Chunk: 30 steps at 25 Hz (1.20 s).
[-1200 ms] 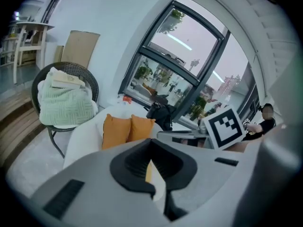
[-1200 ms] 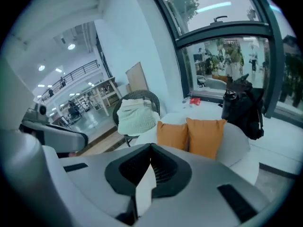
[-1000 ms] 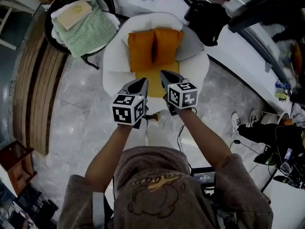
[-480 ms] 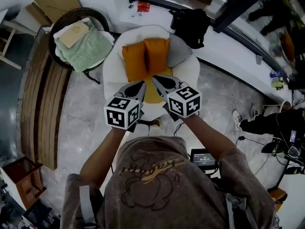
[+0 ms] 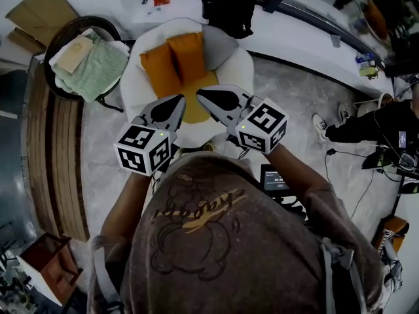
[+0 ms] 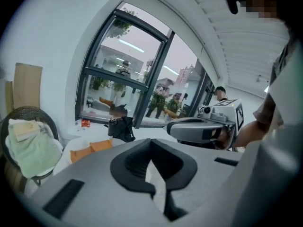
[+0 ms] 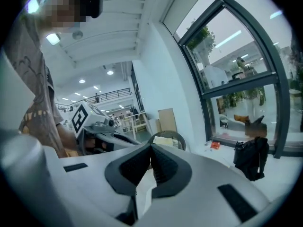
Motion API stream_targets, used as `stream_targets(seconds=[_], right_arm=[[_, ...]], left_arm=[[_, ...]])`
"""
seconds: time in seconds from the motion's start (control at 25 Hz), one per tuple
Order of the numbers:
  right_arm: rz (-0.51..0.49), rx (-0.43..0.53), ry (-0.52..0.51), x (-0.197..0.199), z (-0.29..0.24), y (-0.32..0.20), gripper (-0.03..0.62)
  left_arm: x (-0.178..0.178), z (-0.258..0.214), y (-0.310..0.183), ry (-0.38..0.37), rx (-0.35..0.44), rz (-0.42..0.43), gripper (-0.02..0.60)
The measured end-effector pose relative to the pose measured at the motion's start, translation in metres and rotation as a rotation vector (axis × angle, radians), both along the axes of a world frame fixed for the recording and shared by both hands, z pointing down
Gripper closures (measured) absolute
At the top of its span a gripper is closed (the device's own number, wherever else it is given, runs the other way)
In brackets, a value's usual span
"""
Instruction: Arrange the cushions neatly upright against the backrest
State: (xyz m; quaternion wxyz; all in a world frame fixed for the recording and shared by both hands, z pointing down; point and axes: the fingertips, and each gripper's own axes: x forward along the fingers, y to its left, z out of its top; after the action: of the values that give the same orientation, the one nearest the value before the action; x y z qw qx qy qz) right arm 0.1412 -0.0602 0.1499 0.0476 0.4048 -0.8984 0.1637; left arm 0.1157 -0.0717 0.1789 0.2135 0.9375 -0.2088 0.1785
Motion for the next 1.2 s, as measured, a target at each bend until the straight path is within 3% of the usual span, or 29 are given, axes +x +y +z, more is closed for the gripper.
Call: stream_targets(seconds=[0.24, 0.56, 1.2], right_arm=[[-0.059, 0.091, -0.006, 0.006, -0.030, 0.026, 0.574], [-0.097, 0.112, -0.019, 0.009, -0.042, 0.049, 0.574], [-0.182, 0.129, 0.025, -0.002, -0.039, 0.047, 0.574]], left_arm=[[0.009, -0.007, 0.018, 0.004, 0.069, 0.066, 0.578], [0.019, -0.018, 0.035, 0.045, 0.100, 0.096, 0.577], [0.013, -0.009, 0.029, 0.057, 0.064, 0.095, 0.577]])
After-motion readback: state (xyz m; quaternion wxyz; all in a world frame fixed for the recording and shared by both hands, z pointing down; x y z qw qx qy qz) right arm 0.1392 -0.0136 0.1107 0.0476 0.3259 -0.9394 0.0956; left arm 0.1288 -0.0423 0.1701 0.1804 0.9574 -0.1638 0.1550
